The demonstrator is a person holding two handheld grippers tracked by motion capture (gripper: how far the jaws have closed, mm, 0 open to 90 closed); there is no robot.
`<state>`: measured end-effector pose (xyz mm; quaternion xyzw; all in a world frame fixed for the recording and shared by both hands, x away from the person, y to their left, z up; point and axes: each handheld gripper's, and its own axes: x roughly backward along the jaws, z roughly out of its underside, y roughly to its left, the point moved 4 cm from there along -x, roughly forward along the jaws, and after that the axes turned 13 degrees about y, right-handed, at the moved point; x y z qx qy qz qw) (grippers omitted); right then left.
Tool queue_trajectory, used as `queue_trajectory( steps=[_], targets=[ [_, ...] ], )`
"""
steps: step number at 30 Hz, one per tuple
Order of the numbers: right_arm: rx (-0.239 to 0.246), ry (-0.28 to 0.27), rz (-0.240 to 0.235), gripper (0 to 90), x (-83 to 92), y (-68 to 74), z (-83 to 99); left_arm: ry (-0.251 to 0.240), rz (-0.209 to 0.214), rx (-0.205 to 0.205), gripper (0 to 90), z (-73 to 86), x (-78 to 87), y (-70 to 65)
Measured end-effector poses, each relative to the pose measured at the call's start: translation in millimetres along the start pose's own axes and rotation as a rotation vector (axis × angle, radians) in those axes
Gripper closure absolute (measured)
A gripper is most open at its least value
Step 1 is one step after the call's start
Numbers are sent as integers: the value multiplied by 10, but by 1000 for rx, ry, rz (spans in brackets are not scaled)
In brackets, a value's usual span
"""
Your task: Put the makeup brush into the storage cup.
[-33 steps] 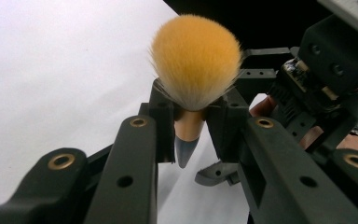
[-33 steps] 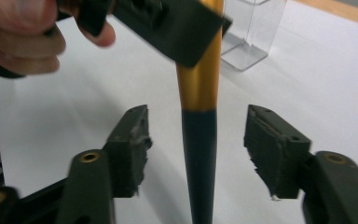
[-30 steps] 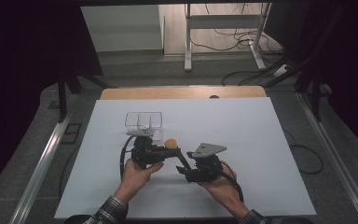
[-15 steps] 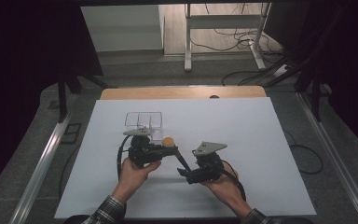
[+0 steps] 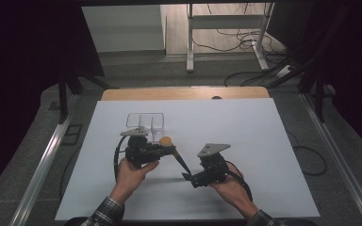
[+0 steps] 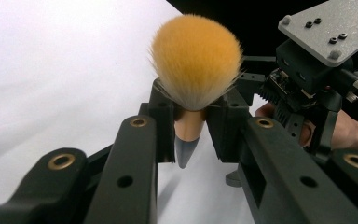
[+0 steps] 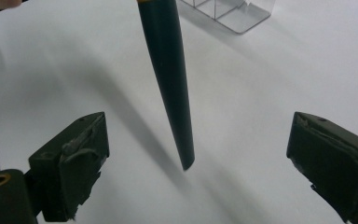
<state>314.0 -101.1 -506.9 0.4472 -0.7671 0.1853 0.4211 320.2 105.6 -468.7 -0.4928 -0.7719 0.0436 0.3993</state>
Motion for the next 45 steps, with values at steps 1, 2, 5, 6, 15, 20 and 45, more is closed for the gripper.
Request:
queue_trajectory(
  steps=[1,2,5,6,15,20,45],
  targets=[
    [0,3,-7,57,2,0,6,1,-3,-1,734,0,7,2],
    [2,7,-12,57,3,-2,13,1,-7,-3,735,1,14,5],
    [8,21,-10,57,7,-14,32,-1,-14,-1,735,3,34,10],
    [6,24,-12,56,10,-18,37,-1,-18,-2,735,5,42,15],
    [5,44,-7,49,57,-76,84,-3,-48,2,735,13,117,48],
    [-5,50,-19,46,90,-108,118,-10,-68,6,735,19,179,75],
    [-7,87,34,7,285,-240,246,-8,-128,12,734,43,306,134]
  ],
)
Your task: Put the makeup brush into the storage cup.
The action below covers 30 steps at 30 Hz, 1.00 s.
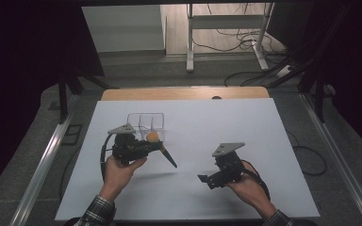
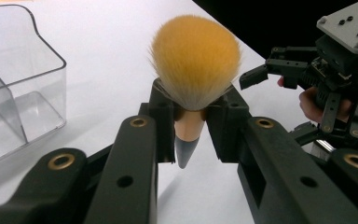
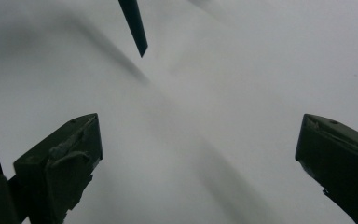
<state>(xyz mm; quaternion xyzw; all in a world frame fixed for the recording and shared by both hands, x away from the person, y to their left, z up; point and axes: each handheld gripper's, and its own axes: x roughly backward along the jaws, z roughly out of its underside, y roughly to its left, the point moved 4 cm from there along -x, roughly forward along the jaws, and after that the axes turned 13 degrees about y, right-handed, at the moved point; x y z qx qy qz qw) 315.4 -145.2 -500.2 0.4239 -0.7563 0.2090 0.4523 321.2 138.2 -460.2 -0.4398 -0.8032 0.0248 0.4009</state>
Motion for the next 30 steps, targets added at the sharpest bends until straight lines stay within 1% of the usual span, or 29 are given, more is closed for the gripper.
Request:
queue_trajectory(
  steps=[3,5,7,10,12,15,17,22,24,30],
  targets=[
    [-15,11,-2,7,19,-34,27,2,-4,1,734,0,5,8],
    [-20,14,9,7,44,-50,41,3,-6,4,735,1,9,10],
    [-18,16,24,7,63,-61,48,4,-7,5,735,3,15,14],
    [-14,26,34,1,77,-84,72,5,-13,3,735,2,33,21],
    [-16,38,31,0,73,-102,96,3,-19,3,735,2,52,31],
    [-17,56,13,0,68,-119,127,2,-25,5,734,3,74,54],
    [-31,62,-1,0,69,-133,145,3,-29,9,734,6,88,68],
    [-57,66,-13,6,91,-157,172,6,-43,6,735,7,120,92],
    [-48,65,-6,5,107,-161,178,7,-48,5,734,6,130,97],
    [-33,86,14,0,132,-172,236,7,-65,4,734,-2,165,123]
  ],
)
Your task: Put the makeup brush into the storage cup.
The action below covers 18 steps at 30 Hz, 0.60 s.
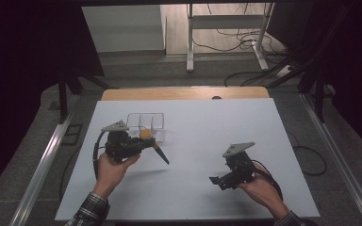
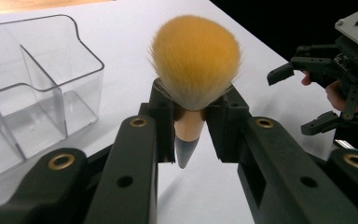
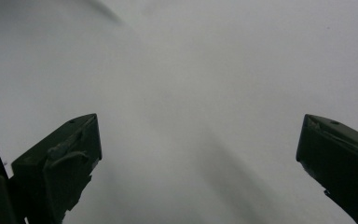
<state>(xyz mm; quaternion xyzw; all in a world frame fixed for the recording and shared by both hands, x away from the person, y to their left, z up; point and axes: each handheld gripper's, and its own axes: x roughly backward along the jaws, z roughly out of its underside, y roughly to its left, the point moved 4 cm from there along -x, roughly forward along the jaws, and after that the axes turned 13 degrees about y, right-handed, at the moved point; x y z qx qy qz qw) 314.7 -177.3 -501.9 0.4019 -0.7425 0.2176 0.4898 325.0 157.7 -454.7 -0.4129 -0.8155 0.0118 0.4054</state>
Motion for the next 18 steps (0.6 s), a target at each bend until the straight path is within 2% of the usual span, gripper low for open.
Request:
queue_trajectory(
  steps=[7,18],
  targets=[
    [8,-12,31,0,62,-59,80,-6,-16,3,734,-14,47,37],
    [-17,-19,60,0,143,-152,196,-8,-40,-3,734,-63,132,86]
  ],
)
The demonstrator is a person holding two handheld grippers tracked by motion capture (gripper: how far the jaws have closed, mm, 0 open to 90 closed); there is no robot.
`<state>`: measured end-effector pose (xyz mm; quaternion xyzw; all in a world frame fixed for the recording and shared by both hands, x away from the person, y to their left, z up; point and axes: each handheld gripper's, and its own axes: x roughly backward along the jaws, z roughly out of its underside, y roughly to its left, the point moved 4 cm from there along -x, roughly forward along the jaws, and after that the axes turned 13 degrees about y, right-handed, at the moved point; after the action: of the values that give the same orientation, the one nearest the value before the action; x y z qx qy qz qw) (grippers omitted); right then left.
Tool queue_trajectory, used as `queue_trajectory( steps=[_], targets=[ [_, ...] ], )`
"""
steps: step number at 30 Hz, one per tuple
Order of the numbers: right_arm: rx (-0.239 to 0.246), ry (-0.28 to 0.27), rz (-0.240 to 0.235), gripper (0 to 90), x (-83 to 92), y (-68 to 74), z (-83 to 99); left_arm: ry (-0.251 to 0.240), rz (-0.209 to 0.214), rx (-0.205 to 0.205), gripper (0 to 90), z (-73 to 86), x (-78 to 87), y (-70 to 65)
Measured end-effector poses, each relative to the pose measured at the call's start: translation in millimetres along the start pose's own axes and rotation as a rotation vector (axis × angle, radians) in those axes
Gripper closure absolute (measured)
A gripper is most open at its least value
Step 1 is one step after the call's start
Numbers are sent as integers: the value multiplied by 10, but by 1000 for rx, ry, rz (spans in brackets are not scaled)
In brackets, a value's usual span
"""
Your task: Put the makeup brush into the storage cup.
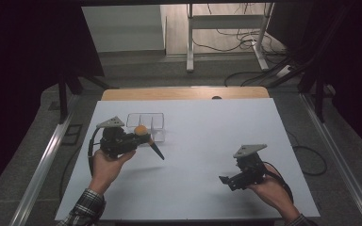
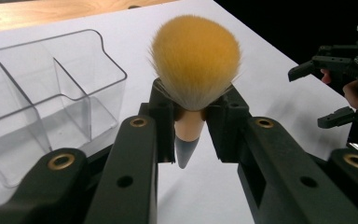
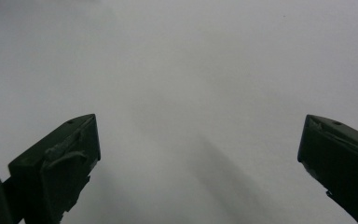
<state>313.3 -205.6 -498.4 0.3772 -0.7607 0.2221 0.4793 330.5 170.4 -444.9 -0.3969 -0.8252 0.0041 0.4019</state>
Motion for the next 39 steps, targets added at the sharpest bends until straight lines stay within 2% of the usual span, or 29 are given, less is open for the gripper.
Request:
queue_trajectory(
  steps=[5,15,23,39],
  targets=[
    [-14,1,8,0,15,-42,56,-1,-12,-2,735,-34,38,10],
    [-39,47,22,0,20,-126,259,-1,-49,-11,735,-132,128,48],
    [-76,35,31,0,68,-191,363,-6,-70,-7,735,-178,183,98],
    [-119,27,44,0,161,-272,576,-14,-109,-5,736,-294,287,159]
  ],
)
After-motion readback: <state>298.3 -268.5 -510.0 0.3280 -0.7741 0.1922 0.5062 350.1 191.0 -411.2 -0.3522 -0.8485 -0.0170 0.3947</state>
